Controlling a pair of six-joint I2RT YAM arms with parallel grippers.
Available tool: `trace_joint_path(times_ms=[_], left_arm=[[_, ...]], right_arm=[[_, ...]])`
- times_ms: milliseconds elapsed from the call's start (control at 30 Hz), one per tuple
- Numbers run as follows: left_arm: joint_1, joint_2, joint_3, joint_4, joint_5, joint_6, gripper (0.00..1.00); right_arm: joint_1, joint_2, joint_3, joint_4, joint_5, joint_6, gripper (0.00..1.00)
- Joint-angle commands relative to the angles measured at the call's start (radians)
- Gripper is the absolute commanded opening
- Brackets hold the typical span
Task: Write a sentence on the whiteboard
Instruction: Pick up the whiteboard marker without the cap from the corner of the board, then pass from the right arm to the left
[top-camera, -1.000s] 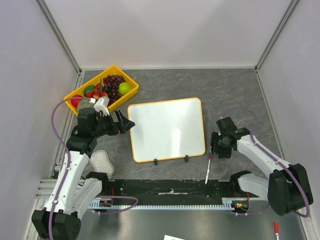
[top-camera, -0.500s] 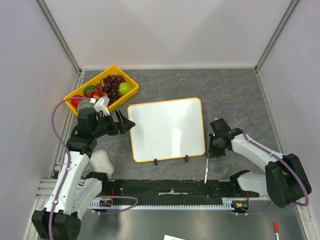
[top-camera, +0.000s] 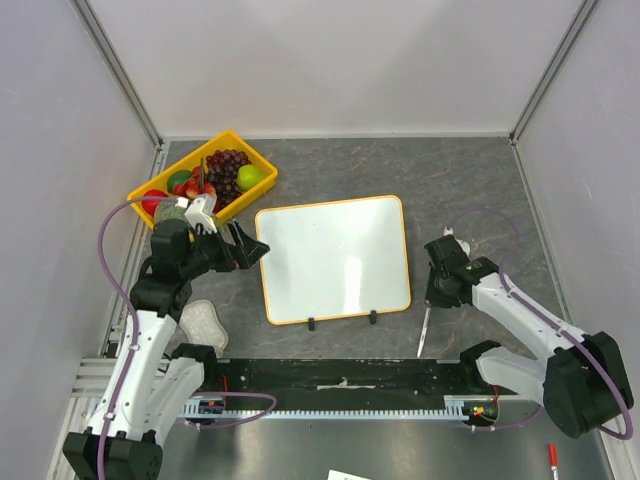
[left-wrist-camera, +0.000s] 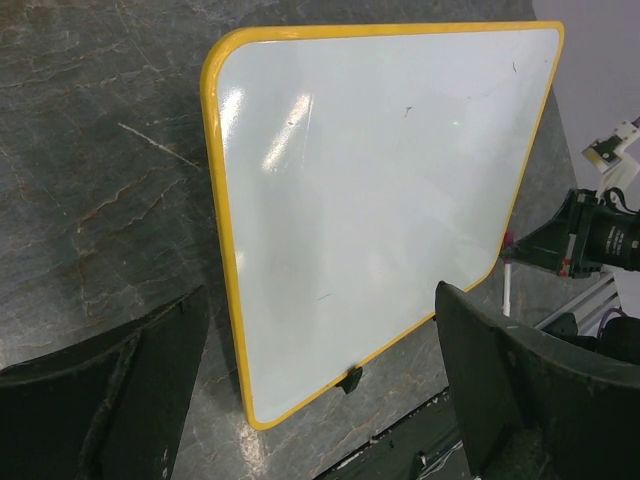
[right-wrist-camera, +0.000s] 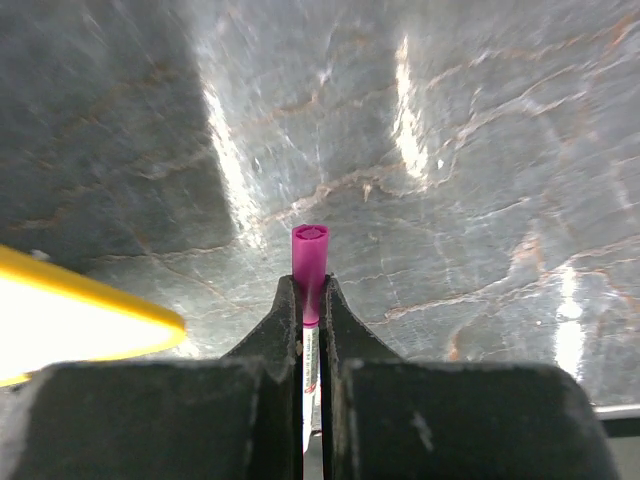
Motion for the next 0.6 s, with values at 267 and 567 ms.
trace_joint_path(times_ms=[267,567], left_arm=[[-0.001,-0.045,-0.006,0.084,0.238,0.053,0.94],[-0.194,0.076,0.063,0.220,0.271,-0.063,0.85]], right_arm=[[-0.001,-0.079,0.426,-0.212,0.182,-0.083,0.00],[-0.001,-0.102,0.571,-0.196,0.063,-0.081,0.00]])
